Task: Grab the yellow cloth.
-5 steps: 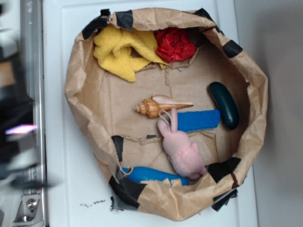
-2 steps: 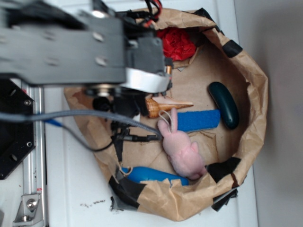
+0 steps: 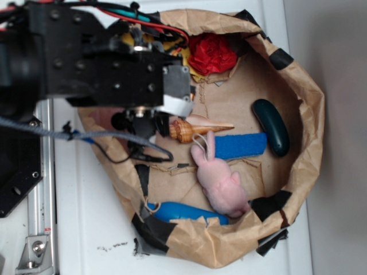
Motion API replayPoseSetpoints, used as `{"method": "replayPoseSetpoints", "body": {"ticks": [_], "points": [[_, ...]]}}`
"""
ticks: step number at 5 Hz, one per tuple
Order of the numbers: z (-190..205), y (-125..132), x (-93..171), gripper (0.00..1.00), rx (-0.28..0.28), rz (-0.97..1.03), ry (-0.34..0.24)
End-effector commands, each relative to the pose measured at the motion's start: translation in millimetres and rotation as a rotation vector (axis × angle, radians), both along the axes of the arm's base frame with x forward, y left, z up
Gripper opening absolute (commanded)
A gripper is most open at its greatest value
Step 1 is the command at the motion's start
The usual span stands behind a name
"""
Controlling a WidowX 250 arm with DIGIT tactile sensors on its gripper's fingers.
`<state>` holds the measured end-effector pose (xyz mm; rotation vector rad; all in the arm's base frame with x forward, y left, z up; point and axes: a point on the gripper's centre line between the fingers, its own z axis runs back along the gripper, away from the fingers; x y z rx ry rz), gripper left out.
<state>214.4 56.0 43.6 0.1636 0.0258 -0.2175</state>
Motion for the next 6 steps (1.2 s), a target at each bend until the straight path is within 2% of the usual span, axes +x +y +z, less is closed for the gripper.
{"method": "replayPoseSetpoints", "body": {"ticks": [1, 2, 3, 5, 6], "points": [[15, 42, -22, 1.0, 0.072, 0.091, 0.015], [6, 51, -32, 0.99, 0.122, 0.139, 0.051], [-5, 45, -34, 0.0, 0.148, 0.15, 0.058], [-16, 49, -23, 0.0, 0.198, 0.151, 0.078], [-9, 65, -23, 0.0, 0.169, 0.2, 0.059]]}}
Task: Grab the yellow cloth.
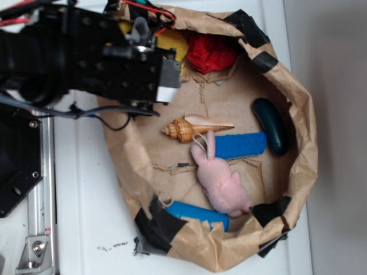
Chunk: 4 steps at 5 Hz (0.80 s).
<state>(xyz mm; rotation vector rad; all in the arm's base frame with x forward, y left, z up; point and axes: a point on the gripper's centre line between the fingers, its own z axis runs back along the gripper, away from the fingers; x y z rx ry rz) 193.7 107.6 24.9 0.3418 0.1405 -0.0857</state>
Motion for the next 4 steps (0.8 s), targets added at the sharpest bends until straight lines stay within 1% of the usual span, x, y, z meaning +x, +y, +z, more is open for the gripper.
{"method": "replayPoseSetpoints", "body": {"ticks": [1, 2, 3, 4], "points": [[24, 17, -1, 0.0, -0.023, 0.077, -0.078], [42, 18, 4, 0.0, -0.024, 0.094, -0.138], [73, 11, 15, 0.0, -0.052, 0.105, -0.235], [119, -9, 31, 0.0, -0.131, 0.108, -0.361]]}}
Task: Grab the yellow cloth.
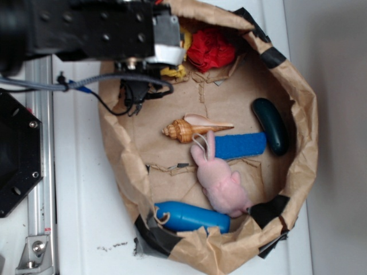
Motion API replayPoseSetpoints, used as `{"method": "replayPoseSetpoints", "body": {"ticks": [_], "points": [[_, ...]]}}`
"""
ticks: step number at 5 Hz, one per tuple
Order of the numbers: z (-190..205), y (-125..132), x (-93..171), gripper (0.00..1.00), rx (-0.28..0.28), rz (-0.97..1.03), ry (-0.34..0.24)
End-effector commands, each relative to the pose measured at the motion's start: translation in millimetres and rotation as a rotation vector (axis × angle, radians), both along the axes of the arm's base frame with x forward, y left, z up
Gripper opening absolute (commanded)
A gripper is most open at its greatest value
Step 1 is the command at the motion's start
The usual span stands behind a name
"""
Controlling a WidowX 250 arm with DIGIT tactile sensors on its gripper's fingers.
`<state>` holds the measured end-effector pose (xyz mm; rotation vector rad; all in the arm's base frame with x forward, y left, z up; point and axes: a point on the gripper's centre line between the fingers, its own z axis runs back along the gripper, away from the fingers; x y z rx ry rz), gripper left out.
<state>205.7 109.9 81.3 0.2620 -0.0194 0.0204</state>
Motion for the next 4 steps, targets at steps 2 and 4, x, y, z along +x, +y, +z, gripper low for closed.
{"method": "replayPoseSetpoints", "body": {"ticks": [2, 4], "points": [[98, -63, 35, 0.0, -0.249, -0.059, -0.282], [76, -86, 38, 0.0, -0.339, -0.052, -0.284]]}}
